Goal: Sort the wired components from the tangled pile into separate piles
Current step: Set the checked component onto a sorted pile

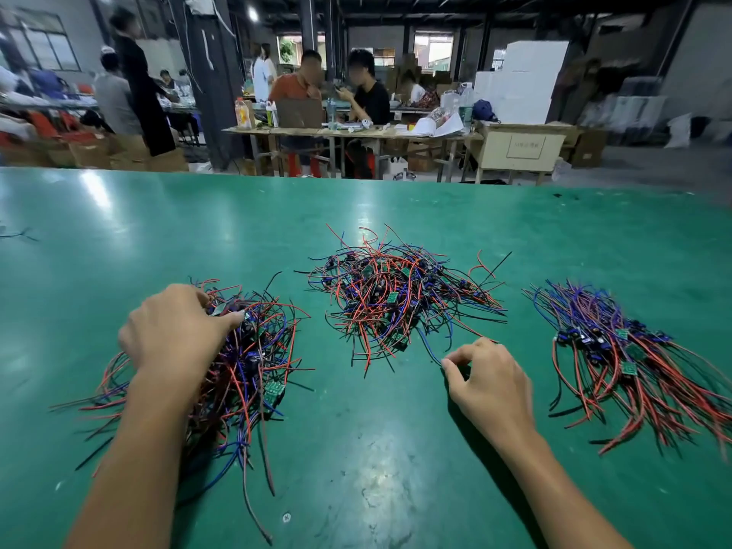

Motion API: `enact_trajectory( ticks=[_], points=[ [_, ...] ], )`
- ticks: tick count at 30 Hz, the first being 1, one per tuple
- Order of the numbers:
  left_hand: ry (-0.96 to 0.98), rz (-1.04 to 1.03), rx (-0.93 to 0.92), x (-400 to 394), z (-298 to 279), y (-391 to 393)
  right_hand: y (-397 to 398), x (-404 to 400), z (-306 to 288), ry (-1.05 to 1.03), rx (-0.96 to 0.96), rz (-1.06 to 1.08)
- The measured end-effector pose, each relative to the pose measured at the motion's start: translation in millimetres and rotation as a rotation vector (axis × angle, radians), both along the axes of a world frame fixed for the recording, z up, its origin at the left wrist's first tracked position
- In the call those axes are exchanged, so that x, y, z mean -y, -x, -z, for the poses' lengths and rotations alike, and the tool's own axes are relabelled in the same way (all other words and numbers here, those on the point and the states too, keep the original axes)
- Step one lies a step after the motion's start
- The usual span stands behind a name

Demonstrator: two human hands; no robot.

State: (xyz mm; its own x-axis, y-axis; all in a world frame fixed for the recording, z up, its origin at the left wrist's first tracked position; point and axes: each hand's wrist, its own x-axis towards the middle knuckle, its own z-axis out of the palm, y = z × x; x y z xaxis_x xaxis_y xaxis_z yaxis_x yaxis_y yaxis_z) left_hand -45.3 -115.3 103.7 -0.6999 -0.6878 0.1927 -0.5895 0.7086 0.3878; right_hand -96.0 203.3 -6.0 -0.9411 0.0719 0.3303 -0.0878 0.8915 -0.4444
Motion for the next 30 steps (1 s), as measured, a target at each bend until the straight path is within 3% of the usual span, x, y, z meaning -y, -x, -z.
enact_trajectory(
  ticks=[3, 5, 7, 10, 12, 15, 21, 23, 24, 26, 28, 30],
  points=[
    [0.076, 0.007, -0.138, -27, 2, -2, -1, 0, 0, 0.019, 0.022, -0.003],
    [0.113, 0.226, -0.337, -58, 7, 3, -1, 1, -1, 0.204, 0.013, -0.044],
    [0.126, 0.586, -0.451, -91, 20, 10, 0, 2, -4, 0.437, -0.043, -0.104],
    [0.248, 1.033, -0.297, -124, 55, 22, -8, 4, -11, 0.587, -0.119, -0.231],
    [0.174, 1.111, -0.292, -131, 76, 24, -11, 2, -16, 0.553, -0.198, -0.329],
    [-0.164, 1.09, -0.396, -133, 86, 19, -10, 0, -18, 0.493, -0.317, -0.355],
    [-1.12, 0.934, -0.447, -154, 94, 10, -7, 6, -10, 0.28, -0.539, -0.193],
    [-1.248, 0.844, -0.447, -158, 95, 9, 0, 3, -9, 0.313, -0.533, -0.097],
    [-1.204, 0.814, -0.487, -157, 93, 10, 6, 0, -6, 0.283, -0.473, -0.042],
    [-0.947, 0.772, -0.635, -144, 82, 11, 22, -9, 0, 0.119, -0.179, 0.041],
    [-0.537, 0.674, -0.805, -118, 70, 14, 32, -15, 4, -0.01, 0.127, 0.104],
    [-0.125, 0.44, -0.894, -88, 58, 17, 37, -16, 9, -0.032, 0.157, 0.134]
  ],
)
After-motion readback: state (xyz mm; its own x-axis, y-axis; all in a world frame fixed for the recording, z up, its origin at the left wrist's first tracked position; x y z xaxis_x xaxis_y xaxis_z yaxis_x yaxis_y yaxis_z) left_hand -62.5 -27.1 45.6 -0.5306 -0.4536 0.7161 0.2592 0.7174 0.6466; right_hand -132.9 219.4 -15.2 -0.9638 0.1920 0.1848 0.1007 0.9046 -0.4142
